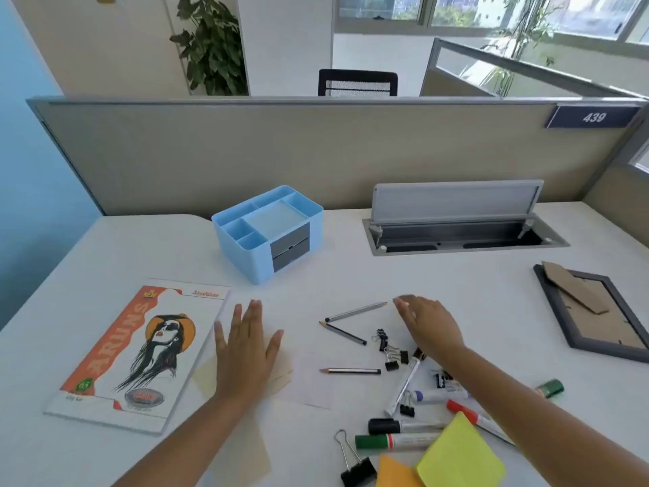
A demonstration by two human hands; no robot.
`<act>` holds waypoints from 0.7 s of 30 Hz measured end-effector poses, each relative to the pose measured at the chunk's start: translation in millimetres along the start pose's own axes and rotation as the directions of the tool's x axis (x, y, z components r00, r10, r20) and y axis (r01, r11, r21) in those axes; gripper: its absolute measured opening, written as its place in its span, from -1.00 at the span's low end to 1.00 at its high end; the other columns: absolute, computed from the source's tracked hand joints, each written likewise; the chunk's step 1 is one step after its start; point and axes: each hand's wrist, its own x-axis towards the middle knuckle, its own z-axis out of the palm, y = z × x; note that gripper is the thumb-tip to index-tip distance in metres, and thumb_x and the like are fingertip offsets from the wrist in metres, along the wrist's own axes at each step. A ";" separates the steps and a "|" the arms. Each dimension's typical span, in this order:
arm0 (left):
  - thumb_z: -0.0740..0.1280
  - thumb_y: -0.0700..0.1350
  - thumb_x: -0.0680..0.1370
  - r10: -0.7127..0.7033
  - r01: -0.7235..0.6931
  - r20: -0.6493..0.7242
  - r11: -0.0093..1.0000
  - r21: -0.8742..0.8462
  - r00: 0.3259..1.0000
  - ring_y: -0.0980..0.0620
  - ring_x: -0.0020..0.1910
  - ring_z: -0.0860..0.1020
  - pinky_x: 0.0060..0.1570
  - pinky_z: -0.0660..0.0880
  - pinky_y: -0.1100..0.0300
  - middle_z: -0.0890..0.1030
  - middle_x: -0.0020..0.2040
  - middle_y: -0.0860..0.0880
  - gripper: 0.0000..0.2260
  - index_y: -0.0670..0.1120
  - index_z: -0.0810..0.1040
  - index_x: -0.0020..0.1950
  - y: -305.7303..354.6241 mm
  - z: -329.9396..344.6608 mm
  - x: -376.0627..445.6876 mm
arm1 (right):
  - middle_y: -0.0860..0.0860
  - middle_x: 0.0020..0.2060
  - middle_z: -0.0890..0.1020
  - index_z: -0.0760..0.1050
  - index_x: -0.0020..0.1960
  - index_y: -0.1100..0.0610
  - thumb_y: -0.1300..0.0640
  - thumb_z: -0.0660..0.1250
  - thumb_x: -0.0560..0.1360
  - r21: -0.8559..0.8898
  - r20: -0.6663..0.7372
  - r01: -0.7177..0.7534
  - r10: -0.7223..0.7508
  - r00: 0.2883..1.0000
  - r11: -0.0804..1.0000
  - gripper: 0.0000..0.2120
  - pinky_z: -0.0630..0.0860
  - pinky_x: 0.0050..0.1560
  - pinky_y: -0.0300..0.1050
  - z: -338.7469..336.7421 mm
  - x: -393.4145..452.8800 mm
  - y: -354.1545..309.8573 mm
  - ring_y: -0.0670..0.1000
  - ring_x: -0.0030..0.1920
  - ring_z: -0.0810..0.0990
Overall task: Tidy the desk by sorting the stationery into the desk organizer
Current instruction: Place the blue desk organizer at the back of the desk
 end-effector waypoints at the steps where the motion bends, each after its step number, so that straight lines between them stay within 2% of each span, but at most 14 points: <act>1: -0.05 0.20 0.56 -0.044 0.042 -0.026 0.996 -0.083 0.999 -0.16 0.40 0.30 0.34 0.08 -0.16 0.41 0.37 -0.16 -0.39 -0.22 0.32 0.40 1.5 0.9 9.3 | 0.04 0.16 0.60 0.43 0.29 0.07 -0.23 -0.10 0.56 0.036 -0.017 -0.020 0.021 1.000 0.999 -0.45 0.40 0.20 -0.05 0.0 12.2 -2.8 0.06 0.17 0.53; 3: 0.07 0.14 0.59 -0.172 0.162 -0.013 0.948 -0.273 0.985 -0.14 0.46 0.17 0.40 0.07 -0.09 0.26 0.46 -0.16 -0.44 -0.20 0.17 0.47 5.2 -2.5 28.0 | 0.04 0.20 0.57 0.41 0.30 0.08 -0.17 -0.02 0.58 0.174 0.013 -0.056 0.055 0.998 0.983 -0.53 0.41 0.13 -0.10 0.9 33.6 -12.8 0.06 0.20 0.52; 5: 0.15 0.06 0.58 -0.302 0.291 0.045 0.854 -0.430 0.952 -0.14 0.47 0.13 0.42 0.12 -0.05 0.17 0.49 -0.17 -0.42 -0.18 0.08 0.50 6.9 -1.2 47.8 | 0.04 0.26 0.53 0.40 0.30 0.09 -0.16 0.08 0.56 0.347 0.053 -0.087 0.074 0.996 0.934 -0.55 0.38 0.17 -0.12 6.6 58.6 -25.8 0.04 0.25 0.49; 7: 0.22 0.02 0.56 -0.395 0.362 0.062 0.755 -0.547 0.916 -0.17 0.46 0.15 0.40 0.21 -0.07 0.16 0.49 -0.18 -0.40 -0.16 0.06 0.50 6.9 2.5 61.3 | 0.02 0.30 0.49 0.38 0.32 0.09 -0.16 0.21 0.51 0.491 0.086 -0.101 0.067 0.994 0.865 -0.52 0.37 0.18 -0.17 16.6 79.8 -41.9 0.01 0.26 0.47; 9: 0.30 -0.04 0.53 -0.440 0.403 0.091 0.696 -0.594 0.893 -0.18 0.45 0.19 0.36 0.27 -0.07 0.18 0.49 -0.17 -0.38 -0.14 0.08 0.50 6.4 5.3 74.5 | -0.01 0.32 0.46 0.34 0.35 0.09 -0.14 0.32 0.45 0.562 0.071 -0.076 0.043 0.997 0.824 -0.44 0.40 0.15 -0.19 21.5 102.4 -60.4 -0.01 0.25 0.48; 13: 0.35 -0.18 0.50 -0.439 0.364 0.088 0.598 -0.715 0.894 -0.13 0.39 0.31 0.29 0.29 0.09 0.32 0.41 -0.13 -0.42 -0.13 0.18 0.46 5.6 11.7 96.4 | 0.01 0.37 0.39 0.25 0.41 0.11 -0.01 0.35 0.47 0.678 0.041 -0.072 0.059 0.997 0.732 -0.42 0.42 0.25 -0.10 30.2 145.0 -92.6 0.01 0.28 0.46; 15: 0.34 -0.26 0.50 -0.418 0.333 0.094 0.546 -0.769 0.904 -0.11 0.37 0.32 0.25 0.25 0.19 0.34 0.40 -0.12 -0.45 -0.13 0.21 0.44 1.6 17.0 103.7 | 0.03 0.42 0.34 0.17 0.45 0.10 0.12 0.32 0.50 0.717 0.068 -0.096 0.069 0.995 0.690 -0.42 0.38 0.31 -0.06 35.6 161.9 -103.2 0.04 0.34 0.41; 17: 0.29 -0.31 0.52 -0.413 0.318 0.105 0.489 -0.812 0.904 -0.10 0.38 0.30 0.24 0.23 0.21 0.33 0.41 -0.11 -0.49 -0.14 0.22 0.43 -3.9 21.6 106.3 | 0.03 0.44 0.29 0.11 0.47 0.10 0.23 0.29 0.51 0.750 0.110 -0.123 0.062 0.992 0.650 -0.40 0.36 0.36 -0.02 41.6 175.0 -110.2 0.06 0.37 0.36; 19: 0.28 -0.33 0.52 -0.403 0.285 0.075 0.492 -0.823 0.912 -0.09 0.40 0.29 0.29 0.23 0.13 0.33 0.41 -0.10 -0.50 -0.12 0.23 0.43 -9.9 28.5 104.4 | 0.01 0.45 0.27 0.09 0.48 0.07 0.23 0.30 0.50 0.759 0.137 -0.129 0.037 0.990 0.639 -0.37 0.34 0.37 0.02 47.1 182.1 -114.3 0.07 0.40 0.32; 21: 0.28 -0.33 0.52 -0.395 0.256 0.043 0.503 -0.825 0.917 -0.07 0.39 0.31 0.31 0.25 0.09 0.35 0.40 -0.09 -0.50 -0.12 0.25 0.42 -13.2 34.0 102.2 | -0.01 0.44 0.29 0.12 0.47 0.03 0.13 0.31 0.50 0.780 0.134 -0.105 -0.001 0.991 0.616 -0.39 0.33 0.36 0.03 54.1 186.2 -117.1 0.06 0.40 0.31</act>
